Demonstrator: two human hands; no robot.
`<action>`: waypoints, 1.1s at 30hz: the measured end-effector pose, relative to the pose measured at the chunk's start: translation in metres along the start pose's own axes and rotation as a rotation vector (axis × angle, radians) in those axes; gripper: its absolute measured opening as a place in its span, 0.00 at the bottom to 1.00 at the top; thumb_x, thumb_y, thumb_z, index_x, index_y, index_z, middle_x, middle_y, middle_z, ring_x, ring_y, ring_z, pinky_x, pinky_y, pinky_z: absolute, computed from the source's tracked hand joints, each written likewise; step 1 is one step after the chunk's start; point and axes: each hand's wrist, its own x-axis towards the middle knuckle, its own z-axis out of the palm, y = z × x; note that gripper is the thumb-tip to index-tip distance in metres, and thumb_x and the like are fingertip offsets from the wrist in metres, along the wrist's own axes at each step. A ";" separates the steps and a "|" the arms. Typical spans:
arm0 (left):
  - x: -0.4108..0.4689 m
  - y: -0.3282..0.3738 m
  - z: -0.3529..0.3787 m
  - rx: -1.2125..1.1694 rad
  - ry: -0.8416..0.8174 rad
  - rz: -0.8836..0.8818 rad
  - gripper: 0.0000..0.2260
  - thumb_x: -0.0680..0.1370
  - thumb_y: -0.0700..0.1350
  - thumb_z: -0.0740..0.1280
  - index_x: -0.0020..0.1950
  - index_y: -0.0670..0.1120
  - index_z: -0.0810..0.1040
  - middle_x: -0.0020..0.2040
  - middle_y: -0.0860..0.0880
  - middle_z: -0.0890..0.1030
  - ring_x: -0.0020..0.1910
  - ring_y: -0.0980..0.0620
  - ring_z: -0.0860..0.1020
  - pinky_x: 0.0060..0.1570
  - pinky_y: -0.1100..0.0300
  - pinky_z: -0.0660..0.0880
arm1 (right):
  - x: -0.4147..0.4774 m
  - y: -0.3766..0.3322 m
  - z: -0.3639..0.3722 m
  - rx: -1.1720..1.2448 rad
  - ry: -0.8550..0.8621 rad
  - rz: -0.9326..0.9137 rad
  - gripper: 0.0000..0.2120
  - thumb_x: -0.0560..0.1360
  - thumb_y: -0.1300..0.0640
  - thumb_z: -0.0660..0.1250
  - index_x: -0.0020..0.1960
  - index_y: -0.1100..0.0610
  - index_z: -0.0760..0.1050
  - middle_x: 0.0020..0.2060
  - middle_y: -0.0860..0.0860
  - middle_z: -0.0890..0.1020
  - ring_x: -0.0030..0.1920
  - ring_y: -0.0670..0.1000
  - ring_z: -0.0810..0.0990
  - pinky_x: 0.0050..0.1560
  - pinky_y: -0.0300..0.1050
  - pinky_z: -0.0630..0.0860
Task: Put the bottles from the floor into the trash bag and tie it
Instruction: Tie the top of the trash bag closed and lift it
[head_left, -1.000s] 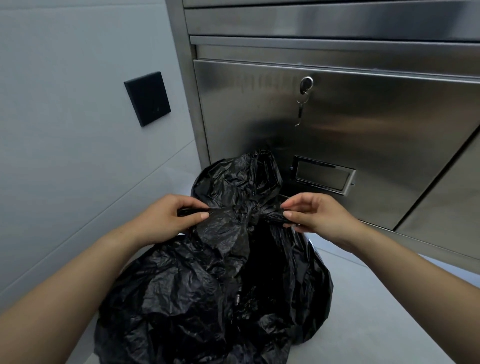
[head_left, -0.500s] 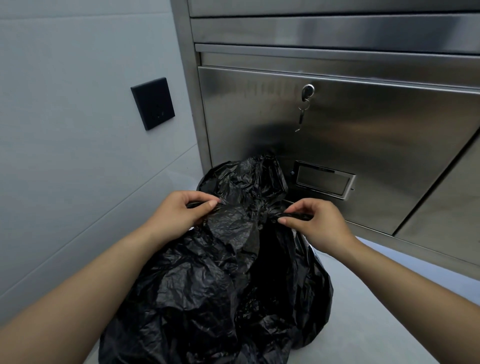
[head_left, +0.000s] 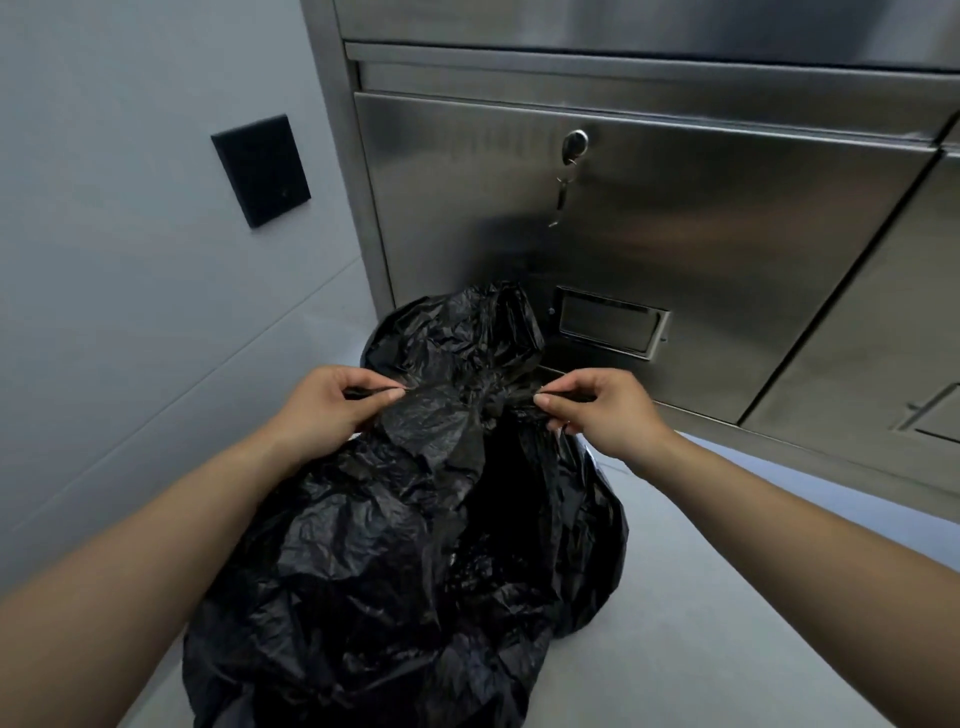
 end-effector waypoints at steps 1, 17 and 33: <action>-0.001 -0.001 -0.004 -0.003 0.008 -0.007 0.04 0.74 0.40 0.69 0.41 0.47 0.82 0.27 0.59 0.82 0.30 0.64 0.78 0.35 0.73 0.75 | -0.001 0.001 -0.001 0.021 -0.017 0.024 0.05 0.71 0.62 0.72 0.38 0.54 0.80 0.25 0.44 0.82 0.26 0.42 0.80 0.28 0.31 0.72; -0.004 0.000 -0.041 -0.229 0.071 -0.095 0.07 0.77 0.44 0.65 0.42 0.47 0.80 0.31 0.56 0.83 0.30 0.62 0.79 0.32 0.72 0.74 | -0.006 0.002 -0.023 0.307 -0.097 0.091 0.03 0.74 0.62 0.67 0.42 0.56 0.78 0.37 0.51 0.80 0.35 0.43 0.80 0.33 0.33 0.76; 0.001 0.035 -0.016 -0.085 0.033 -0.061 0.10 0.76 0.42 0.67 0.57 0.46 0.79 0.52 0.45 0.83 0.47 0.52 0.80 0.48 0.65 0.75 | -0.004 -0.036 0.019 0.302 -0.100 -0.040 0.11 0.80 0.60 0.56 0.52 0.55 0.78 0.51 0.52 0.76 0.48 0.41 0.77 0.39 0.34 0.77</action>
